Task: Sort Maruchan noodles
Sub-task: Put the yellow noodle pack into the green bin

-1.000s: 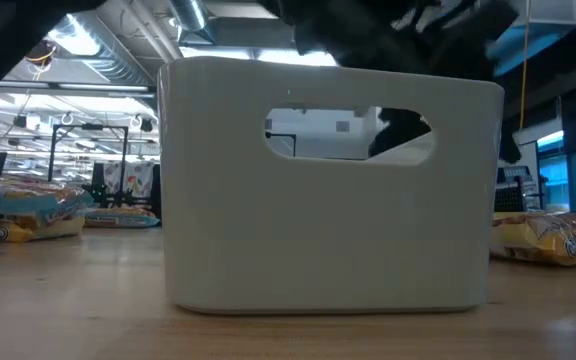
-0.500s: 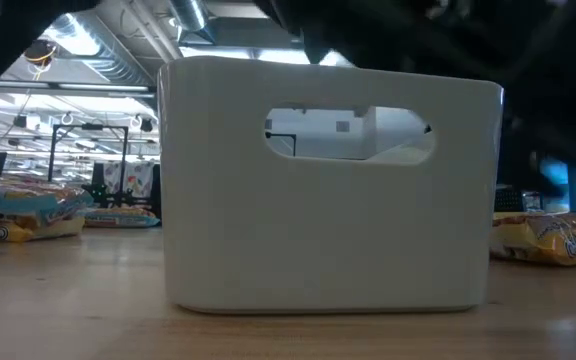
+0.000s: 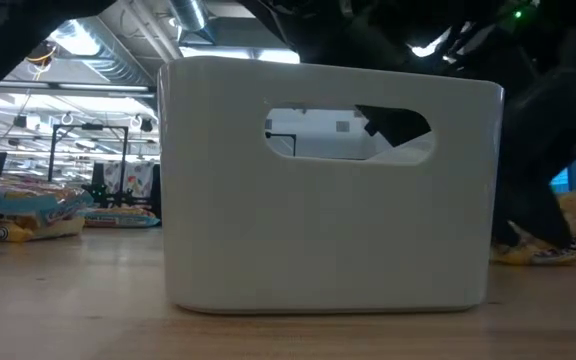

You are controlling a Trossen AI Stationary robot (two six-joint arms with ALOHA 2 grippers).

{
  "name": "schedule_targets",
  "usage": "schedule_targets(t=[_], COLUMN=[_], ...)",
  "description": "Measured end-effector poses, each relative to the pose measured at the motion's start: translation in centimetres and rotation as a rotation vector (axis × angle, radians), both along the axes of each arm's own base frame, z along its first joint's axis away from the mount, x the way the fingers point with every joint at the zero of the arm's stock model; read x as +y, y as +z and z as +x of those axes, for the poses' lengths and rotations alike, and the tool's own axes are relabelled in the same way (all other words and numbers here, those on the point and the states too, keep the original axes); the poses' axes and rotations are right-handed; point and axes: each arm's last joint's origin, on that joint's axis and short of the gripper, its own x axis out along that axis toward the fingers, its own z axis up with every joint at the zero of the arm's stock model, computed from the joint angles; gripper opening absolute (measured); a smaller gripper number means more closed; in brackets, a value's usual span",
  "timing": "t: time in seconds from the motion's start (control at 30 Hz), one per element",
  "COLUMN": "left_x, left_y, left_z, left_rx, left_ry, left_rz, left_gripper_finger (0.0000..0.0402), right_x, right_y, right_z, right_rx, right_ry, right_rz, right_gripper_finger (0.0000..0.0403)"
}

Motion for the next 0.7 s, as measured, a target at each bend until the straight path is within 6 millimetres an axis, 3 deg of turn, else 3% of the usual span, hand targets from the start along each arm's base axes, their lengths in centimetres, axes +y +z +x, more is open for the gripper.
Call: schedule_targets(t=[0.37, 0.7], left_x=[0.5, 0.6], left_y=[-0.1, 0.0], left_z=[0.0, 0.0], left_rx=[0.020, 0.012], left_ry=[0.010, 0.033], left_rz=[0.001, 0.023], left_gripper_finger=[0.0224, 0.0224], right_x=[0.5, -1.6], right_y=[-0.1, 0.5], right_z=[-0.3, -0.7], right_rx=[0.046, 0.065], right_ry=[0.023, -0.073], right_rz=[0.269, 0.413], right_gripper_finger=[0.0190, 0.0260])
